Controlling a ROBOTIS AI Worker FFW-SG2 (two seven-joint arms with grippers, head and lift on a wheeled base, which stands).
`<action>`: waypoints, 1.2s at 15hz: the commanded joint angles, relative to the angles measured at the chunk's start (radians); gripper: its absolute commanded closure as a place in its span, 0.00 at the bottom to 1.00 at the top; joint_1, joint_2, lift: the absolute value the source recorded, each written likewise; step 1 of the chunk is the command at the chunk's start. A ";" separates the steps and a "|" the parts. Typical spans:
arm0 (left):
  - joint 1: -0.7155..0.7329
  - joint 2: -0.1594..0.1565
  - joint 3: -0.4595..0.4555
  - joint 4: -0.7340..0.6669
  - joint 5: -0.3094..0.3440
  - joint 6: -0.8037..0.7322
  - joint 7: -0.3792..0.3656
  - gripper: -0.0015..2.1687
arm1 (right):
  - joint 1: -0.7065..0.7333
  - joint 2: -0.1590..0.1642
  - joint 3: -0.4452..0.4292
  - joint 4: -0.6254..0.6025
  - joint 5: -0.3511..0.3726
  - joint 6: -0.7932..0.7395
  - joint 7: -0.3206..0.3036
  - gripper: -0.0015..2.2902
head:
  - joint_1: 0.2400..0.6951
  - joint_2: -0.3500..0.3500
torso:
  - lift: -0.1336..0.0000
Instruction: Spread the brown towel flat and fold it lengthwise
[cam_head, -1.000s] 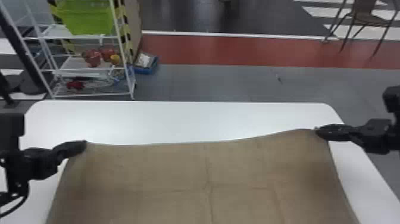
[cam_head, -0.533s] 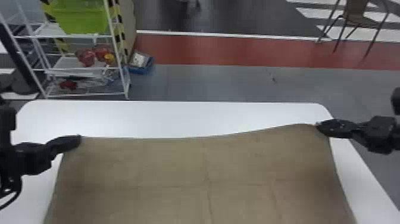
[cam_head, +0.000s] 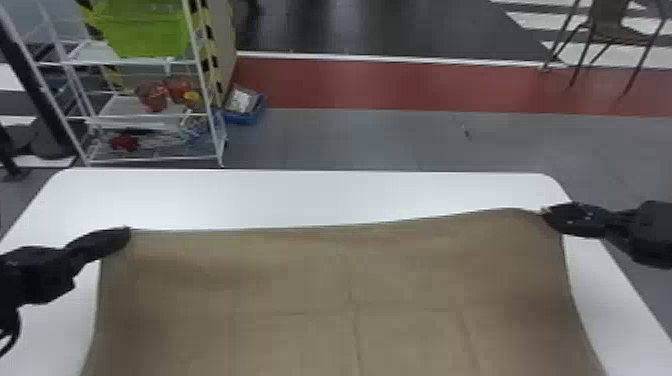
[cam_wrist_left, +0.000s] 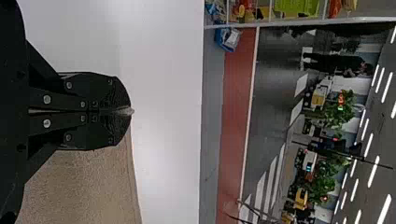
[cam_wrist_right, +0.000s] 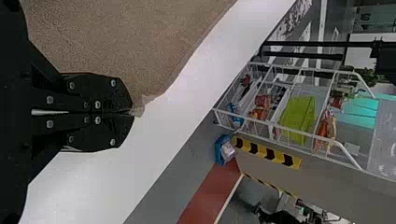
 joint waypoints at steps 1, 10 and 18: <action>0.031 -0.001 0.023 -0.019 0.046 -0.014 0.000 0.67 | 0.047 0.002 -0.035 -0.018 -0.063 -0.059 0.003 0.65 | 1.00 0.40 | 0.08; 0.143 -0.031 0.058 -0.056 0.181 -0.149 -0.024 0.67 | 0.220 0.000 -0.197 -0.037 -0.233 -0.301 0.003 0.65 | 1.00 0.32 | 0.08; 0.183 -0.041 0.091 -0.073 0.274 -0.192 -0.030 0.67 | 0.239 -0.003 -0.228 -0.043 -0.278 -0.335 0.003 0.65 | 1.00 0.26 | 0.08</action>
